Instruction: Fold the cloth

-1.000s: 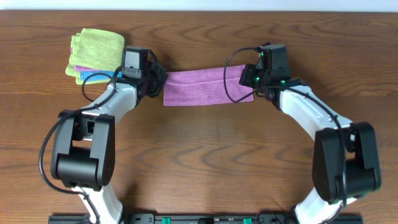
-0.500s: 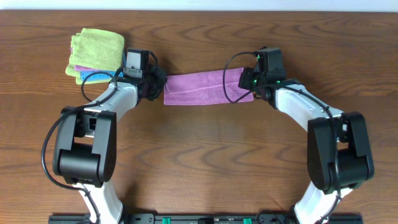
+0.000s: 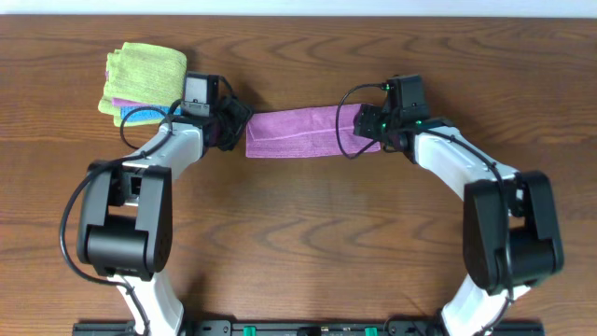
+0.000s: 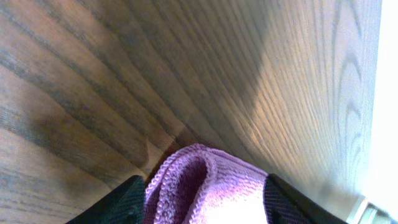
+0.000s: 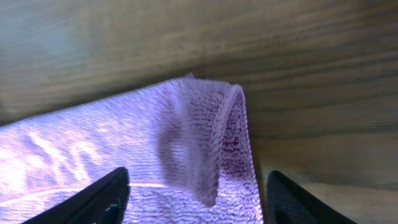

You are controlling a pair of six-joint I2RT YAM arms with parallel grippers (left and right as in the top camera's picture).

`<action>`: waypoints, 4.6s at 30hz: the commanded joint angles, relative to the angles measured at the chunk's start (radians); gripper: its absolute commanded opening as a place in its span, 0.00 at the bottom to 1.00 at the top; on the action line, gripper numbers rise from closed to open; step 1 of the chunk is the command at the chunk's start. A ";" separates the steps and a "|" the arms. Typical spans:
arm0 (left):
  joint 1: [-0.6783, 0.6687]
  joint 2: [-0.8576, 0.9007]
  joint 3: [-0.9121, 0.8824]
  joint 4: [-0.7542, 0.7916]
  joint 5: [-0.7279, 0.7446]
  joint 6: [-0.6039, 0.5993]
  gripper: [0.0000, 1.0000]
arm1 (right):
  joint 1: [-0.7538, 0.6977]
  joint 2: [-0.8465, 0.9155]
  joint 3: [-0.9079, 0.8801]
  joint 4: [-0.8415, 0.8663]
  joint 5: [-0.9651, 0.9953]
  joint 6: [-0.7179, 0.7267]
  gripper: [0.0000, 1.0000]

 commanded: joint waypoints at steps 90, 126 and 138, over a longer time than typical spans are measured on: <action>-0.104 0.073 0.025 -0.078 -0.050 0.022 0.06 | 0.209 -0.035 0.008 0.219 -0.282 0.292 0.01; 0.026 -0.082 0.172 -0.290 -0.048 0.246 0.06 | 0.324 -0.035 0.008 0.231 -0.327 0.227 0.01; 0.073 -0.160 0.175 -0.369 -0.077 0.277 0.06 | 0.360 -0.021 0.031 0.229 -0.233 0.226 0.01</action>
